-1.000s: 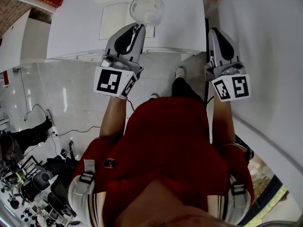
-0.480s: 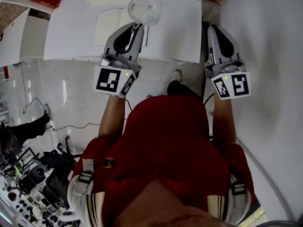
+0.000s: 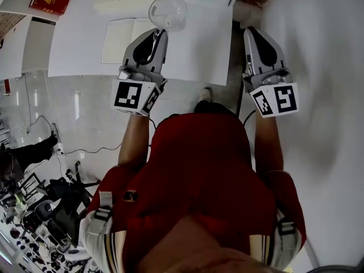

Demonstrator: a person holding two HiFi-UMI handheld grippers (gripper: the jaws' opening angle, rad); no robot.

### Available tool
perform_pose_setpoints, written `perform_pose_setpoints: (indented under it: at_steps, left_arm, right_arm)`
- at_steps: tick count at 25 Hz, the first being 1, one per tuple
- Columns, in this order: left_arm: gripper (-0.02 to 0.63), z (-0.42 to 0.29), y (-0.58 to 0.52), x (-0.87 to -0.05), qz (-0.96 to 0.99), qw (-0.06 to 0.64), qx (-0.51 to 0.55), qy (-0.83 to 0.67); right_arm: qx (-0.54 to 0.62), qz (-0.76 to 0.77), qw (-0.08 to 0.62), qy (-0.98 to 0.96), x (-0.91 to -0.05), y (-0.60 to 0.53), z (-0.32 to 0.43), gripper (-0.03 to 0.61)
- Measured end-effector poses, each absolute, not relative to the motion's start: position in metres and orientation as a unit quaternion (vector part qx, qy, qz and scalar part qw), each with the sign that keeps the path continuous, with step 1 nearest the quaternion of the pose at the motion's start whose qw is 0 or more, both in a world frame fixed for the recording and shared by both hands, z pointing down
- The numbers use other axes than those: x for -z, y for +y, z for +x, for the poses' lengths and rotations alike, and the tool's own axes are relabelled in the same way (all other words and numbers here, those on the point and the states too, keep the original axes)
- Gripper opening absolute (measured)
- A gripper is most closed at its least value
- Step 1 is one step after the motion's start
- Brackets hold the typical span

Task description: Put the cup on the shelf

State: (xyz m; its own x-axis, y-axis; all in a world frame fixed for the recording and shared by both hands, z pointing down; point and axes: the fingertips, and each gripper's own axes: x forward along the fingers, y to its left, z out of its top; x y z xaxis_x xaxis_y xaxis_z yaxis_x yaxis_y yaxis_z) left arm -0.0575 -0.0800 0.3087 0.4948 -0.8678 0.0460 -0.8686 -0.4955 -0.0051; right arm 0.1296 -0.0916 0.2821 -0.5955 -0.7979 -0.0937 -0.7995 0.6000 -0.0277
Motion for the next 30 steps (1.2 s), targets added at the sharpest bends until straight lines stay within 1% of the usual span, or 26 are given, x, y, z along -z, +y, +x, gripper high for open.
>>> perform_pose_setpoints:
  at_steps: [9,15,22,26,30]
  left_arm:
    - [0.041,-0.047,-0.113,-0.323,0.851,0.023,-0.033,-0.524]
    - [0.041,-0.04,-0.129,-0.326,0.852,0.021,-0.037,-0.522]
    - [0.041,-0.047,-0.148,-0.333,0.863,0.014,-0.041,-0.504]
    - [0.041,-0.054,-0.16,-0.344,0.865,0.024,-0.051,-0.498]
    - [0.041,-0.06,-0.173,-0.35,0.868,0.018,-0.04,-0.494]
  right_arm:
    - [-0.005,-0.435,0.06,0.898,-0.282,-0.124,0.143,-0.003]
    - [0.006,-0.44,0.062,0.896,-0.287,-0.135,0.149,-0.003]
    - [0.004,-0.455,0.051,0.889,-0.29,-0.145,0.136,-0.003]
    - [0.001,-0.462,0.045,0.886,-0.29,-0.153,0.126,-0.003]
    - [-0.001,-0.469,0.038,0.882,-0.291,-0.159,0.12,-0.003]
